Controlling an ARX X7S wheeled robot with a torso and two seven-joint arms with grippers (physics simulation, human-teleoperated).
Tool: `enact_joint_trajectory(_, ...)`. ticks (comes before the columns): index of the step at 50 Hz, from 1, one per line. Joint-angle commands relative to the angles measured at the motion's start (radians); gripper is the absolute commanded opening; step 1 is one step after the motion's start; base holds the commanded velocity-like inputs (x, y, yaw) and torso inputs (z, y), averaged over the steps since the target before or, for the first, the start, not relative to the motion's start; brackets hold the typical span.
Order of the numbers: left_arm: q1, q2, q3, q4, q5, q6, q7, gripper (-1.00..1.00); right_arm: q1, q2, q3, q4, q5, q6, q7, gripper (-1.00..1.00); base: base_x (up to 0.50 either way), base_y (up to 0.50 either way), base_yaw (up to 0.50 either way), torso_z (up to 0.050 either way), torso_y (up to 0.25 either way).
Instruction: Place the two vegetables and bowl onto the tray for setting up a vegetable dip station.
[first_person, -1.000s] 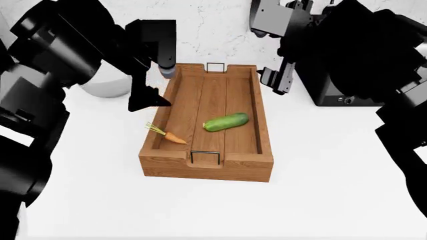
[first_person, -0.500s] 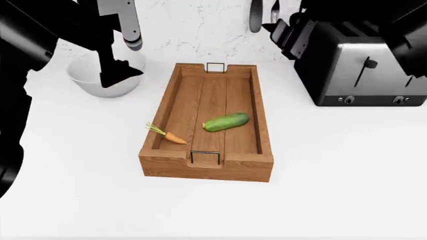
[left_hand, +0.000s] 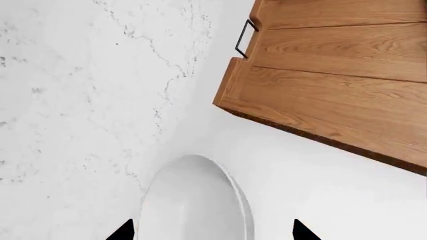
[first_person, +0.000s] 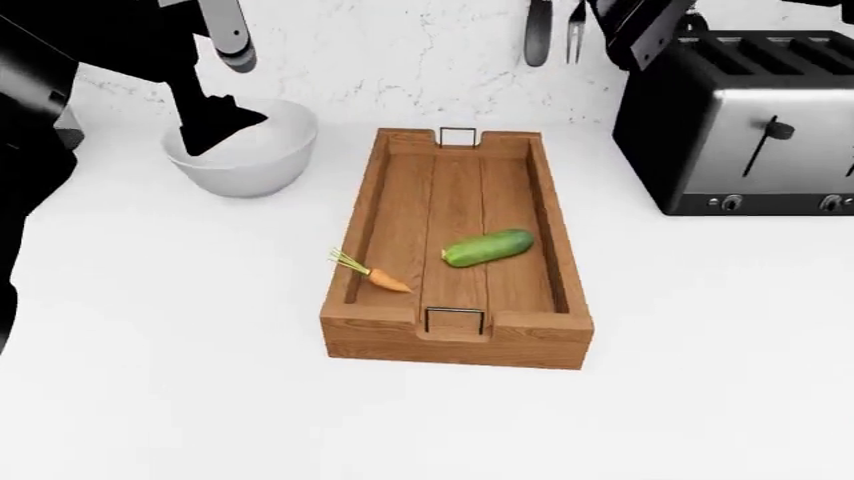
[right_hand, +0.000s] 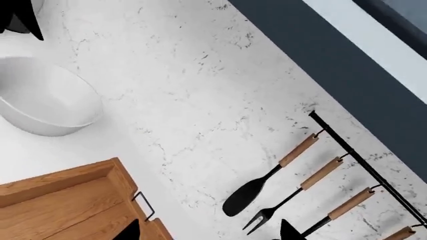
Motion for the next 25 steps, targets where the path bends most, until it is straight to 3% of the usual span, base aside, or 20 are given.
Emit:
enact_joint_trajectory(1,-0.003,-0.004,-0.011,-0.003,0.005,-0.003,-0.006,1.0,-0.014,0.01,0.021,-0.025,0.016,-0.006,0.006,1.0,0.09,0.5,0.0,0.0,0.0)
enact_joint_trajectory(9,0.005,-0.002,-0.013,-0.003,0.007,-0.002,-0.007,1.0,0.001,-0.016,0.04,0.016,0.049,0.049,-0.004,1.0,0.29,0.42,0.0,0.0,0.0)
enact_joint_trajectory(25,0.009,0.01,-0.014,-0.003,0.009,-0.003,-0.002,1.0,-0.026,-0.012,0.055,0.02,0.048,0.034,0.02,1.0,0.5,0.02,0.0,0.0,0.001)
